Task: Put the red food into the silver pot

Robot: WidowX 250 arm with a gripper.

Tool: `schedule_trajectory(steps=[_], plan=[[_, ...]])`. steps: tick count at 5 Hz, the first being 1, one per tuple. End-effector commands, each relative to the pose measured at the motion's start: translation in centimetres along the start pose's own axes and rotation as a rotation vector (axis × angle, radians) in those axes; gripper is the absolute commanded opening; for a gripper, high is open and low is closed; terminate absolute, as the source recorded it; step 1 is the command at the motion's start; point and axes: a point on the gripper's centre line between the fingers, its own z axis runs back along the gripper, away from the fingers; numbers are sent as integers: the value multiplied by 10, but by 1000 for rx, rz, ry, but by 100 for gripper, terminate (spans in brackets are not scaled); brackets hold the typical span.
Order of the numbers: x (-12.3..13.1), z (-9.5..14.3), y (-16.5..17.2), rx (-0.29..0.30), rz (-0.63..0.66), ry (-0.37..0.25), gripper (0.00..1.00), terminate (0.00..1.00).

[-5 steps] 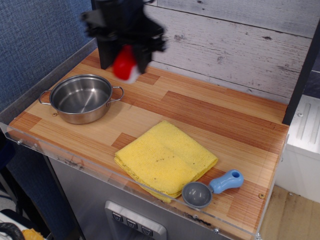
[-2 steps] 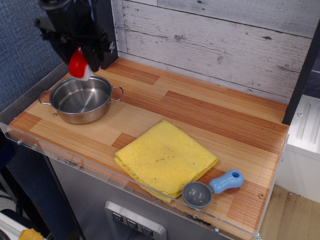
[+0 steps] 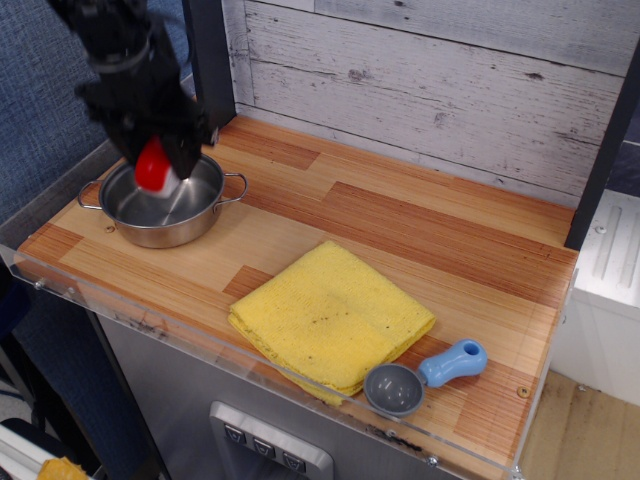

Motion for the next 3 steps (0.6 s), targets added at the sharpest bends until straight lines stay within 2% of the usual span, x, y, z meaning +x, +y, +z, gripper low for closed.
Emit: schedule_trajectory(steps=[1, 3], plan=[[8, -9, 13, 19, -40, -4, 0, 0], [7, -26, 16, 10, -30, 23, 0, 0]])
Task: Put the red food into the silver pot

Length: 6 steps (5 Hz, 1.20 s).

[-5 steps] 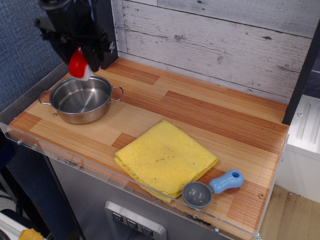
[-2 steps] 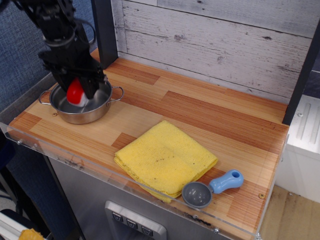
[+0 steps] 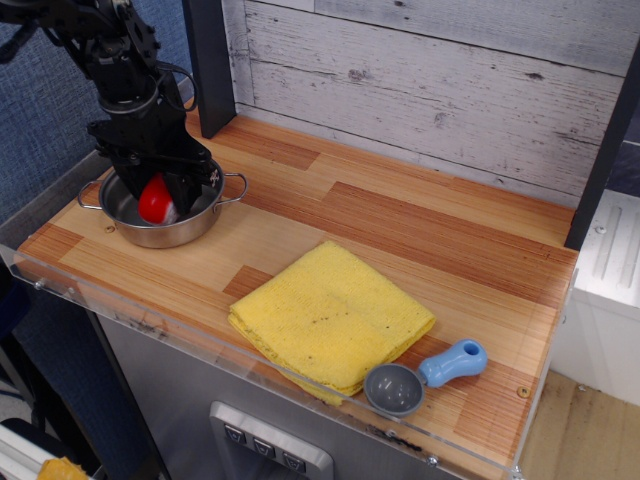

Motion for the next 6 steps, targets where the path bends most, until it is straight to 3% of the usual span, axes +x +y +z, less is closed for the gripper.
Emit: schedule_trajectory(steps=[1, 3, 4, 6], plan=[[12, 10, 14, 13, 40, -5, 100, 0], [6, 12, 12, -3, 47, 5, 100, 0], [15, 29, 14, 3, 51, -41, 100, 0], [39, 97, 13, -5, -16, -149, 100, 0]])
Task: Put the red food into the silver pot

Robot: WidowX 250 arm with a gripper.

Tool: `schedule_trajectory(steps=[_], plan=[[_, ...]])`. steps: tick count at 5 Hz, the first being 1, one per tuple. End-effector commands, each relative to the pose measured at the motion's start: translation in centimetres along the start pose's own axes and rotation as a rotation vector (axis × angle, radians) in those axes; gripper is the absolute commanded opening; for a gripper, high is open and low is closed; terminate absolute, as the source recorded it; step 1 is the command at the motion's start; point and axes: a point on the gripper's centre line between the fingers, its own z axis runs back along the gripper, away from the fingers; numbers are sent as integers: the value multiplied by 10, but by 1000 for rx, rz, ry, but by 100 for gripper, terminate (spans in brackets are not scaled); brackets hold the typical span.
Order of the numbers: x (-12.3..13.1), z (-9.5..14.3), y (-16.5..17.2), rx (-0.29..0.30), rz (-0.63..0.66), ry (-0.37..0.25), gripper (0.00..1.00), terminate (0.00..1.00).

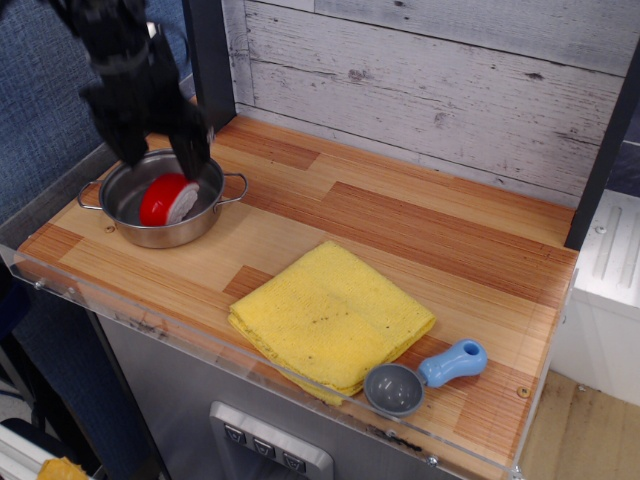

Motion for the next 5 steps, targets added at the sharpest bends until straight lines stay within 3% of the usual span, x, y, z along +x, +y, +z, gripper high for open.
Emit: schedule_trajectory(steps=[1, 4, 5], plan=[[29, 76, 0, 9, -69, -78, 100, 0], [31, 81, -9, -14, -110, -56, 100, 0], [31, 81, -9, -14, -110, -56, 100, 100]])
